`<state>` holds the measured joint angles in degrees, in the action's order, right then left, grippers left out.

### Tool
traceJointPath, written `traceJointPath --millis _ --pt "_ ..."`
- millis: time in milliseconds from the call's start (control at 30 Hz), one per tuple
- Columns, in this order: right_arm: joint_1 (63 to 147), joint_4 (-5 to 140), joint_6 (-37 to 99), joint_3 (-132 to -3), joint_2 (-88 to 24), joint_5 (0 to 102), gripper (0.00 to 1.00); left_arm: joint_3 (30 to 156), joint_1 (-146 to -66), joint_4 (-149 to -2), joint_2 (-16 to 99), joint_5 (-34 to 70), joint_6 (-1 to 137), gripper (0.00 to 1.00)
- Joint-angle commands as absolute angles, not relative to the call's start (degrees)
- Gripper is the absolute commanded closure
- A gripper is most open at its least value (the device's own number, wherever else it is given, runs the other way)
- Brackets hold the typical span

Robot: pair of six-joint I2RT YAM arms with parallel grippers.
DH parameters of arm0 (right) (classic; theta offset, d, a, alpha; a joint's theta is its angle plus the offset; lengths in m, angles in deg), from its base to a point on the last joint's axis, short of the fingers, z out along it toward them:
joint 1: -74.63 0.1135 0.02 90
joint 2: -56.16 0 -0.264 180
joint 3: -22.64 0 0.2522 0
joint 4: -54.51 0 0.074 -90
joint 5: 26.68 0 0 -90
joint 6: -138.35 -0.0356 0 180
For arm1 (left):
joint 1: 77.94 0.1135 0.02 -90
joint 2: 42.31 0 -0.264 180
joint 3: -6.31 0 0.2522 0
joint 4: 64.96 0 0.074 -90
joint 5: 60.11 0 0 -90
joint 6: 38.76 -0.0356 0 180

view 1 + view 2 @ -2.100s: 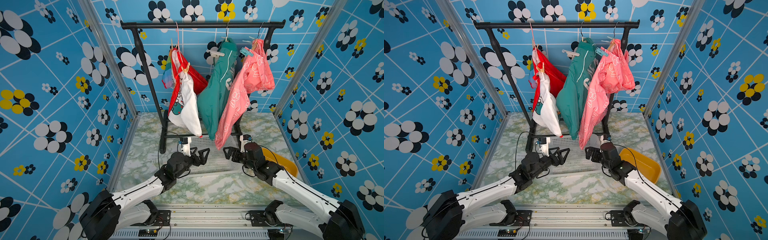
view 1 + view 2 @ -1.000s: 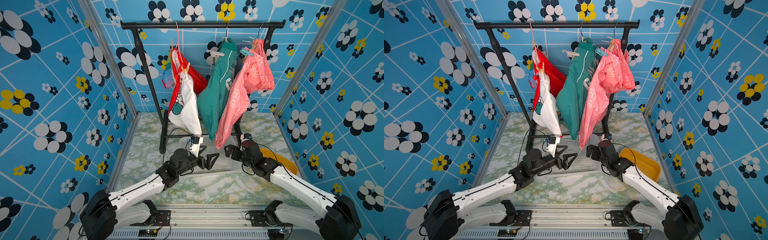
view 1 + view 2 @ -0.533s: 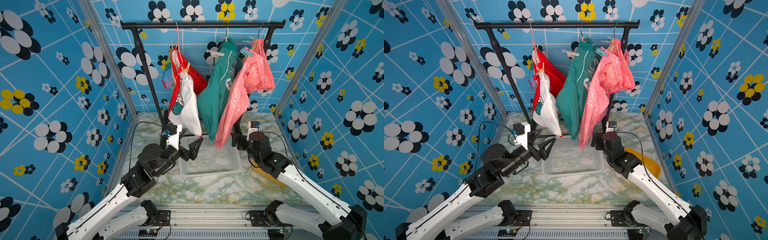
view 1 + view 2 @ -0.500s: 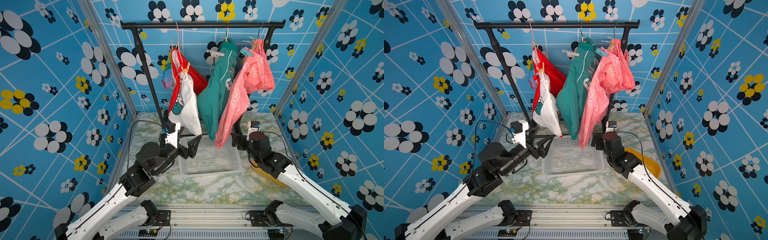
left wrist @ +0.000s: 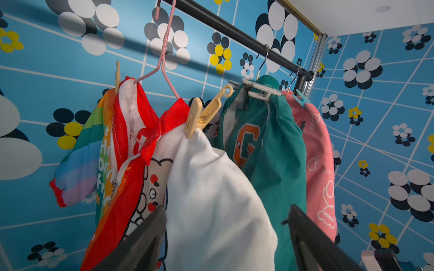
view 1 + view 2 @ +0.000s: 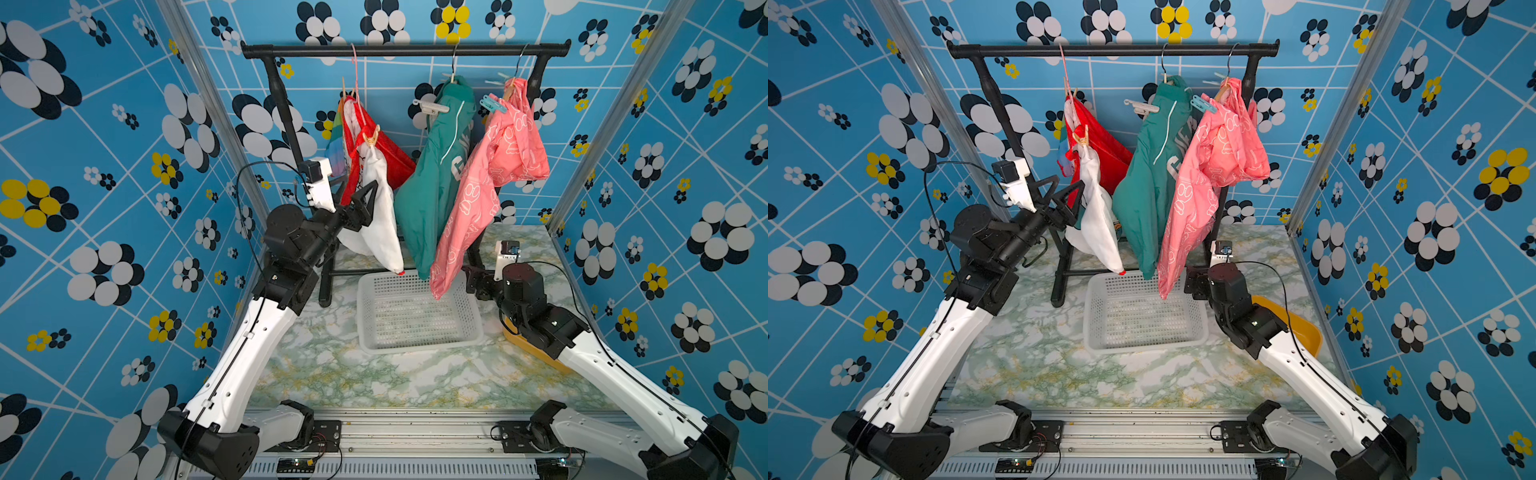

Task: Remove the clothespins securing jackets to the hanger
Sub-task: Pick up the hanger from the clothesline.

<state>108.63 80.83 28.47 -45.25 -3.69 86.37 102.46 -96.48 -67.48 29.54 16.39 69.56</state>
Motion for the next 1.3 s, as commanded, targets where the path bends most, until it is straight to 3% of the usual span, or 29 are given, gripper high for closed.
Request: traceJointPath --millis 0,333,533,767,1033,1267 --pt "108.7 79.3 29.3 -43.5 -1.6 86.2 0.10 104.5 -93.6 -57.4 32.2 6.2 78.3 0.20" --pt "108.7 84.6 34.8 -48.0 1.2 87.6 0.16 107.1 -94.5 -53.6 39.5 5.6 82.3 0.27" --pt "108.7 83.8 34.5 -47.3 1.4 87.7 0.17 110.3 -104.8 -62.8 40.9 28.8 63.3 0.32" --pt "108.8 83.7 33.3 -46.8 0.5 88.7 0.16 112.7 -114.4 -59.3 44.8 54.2 43.6 0.41" --pt "108.7 82.8 32.7 -45.9 0.1 90.4 0.16 119.6 -117.3 -52.3 53.0 68.8 27.4 0.43" --pt "108.7 82.7 32.3 -44.7 0.6 92.4 0.16 124.2 -117.3 -39.5 60.5 78.4 7.6 0.55"
